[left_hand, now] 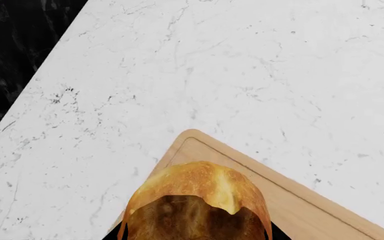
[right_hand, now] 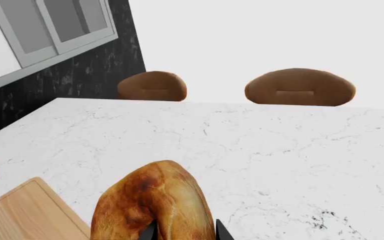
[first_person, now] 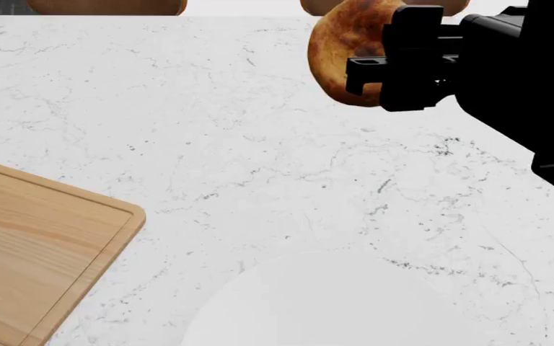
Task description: Place all breads on the cutting board.
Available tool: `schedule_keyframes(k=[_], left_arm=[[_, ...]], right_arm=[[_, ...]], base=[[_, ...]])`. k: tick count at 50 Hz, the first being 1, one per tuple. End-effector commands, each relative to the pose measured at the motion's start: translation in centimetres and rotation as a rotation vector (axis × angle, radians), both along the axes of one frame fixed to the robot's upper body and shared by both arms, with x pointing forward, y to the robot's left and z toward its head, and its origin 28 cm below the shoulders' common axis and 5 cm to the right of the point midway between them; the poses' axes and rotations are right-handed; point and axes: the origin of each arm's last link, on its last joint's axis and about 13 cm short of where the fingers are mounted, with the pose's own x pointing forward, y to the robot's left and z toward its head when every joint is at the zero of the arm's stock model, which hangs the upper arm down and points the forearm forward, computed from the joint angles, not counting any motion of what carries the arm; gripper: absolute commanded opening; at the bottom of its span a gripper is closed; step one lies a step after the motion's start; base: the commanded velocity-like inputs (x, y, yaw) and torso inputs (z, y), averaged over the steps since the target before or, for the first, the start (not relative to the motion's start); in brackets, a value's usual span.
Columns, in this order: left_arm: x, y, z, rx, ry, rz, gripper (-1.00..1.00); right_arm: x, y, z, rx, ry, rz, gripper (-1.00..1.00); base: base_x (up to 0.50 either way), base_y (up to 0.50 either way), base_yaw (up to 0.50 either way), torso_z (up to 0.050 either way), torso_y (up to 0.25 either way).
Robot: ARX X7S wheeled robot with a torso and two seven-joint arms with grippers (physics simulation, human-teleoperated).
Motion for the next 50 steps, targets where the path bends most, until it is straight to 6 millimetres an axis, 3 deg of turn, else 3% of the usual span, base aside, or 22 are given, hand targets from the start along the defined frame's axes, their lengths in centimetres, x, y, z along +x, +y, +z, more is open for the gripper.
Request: schedule_keyframes(k=[1,26,27,41,50], left_arm=[[0.0,0.1,-0.5,0.018,0.028,0.001,-1.00],[-0.4,0.7,-0.9,0.068,0.104,-0.028,-1.00],[-0.4,0.7,-0.8,0.072,0.106,-0.033,1.00],[-0.6,0.6,0.8,0.020,0.061,-0.060,1.00],[-0.7,-0.1,3.9,-0.063,-0.060,-0.141,1.00]], right_arm=[[0.0,-0.1,0.1,-0.004,-0.010,0.000,-1.00],[-0.1,-0.1,0.1,0.000,-0.011,0.000,-1.00],[-0.1,-0.1,0.2,0.000,-0.012,0.000,-1.00],[-0.4,-0.2,0.1,0.004,-0.015,0.000,-1.00],[-0.3,0.0,0.6,0.001,-0.023,0.007,-1.00]], base=[[0.00,0.01,0.00,0.000,0.000],[0.00,0.02,0.00,0.000,0.000],[0.00,0.02,0.00,0.000,0.000],[0.00,0.02,0.00,0.000,0.000],[0.00,0.02,0.00,0.000,0.000]])
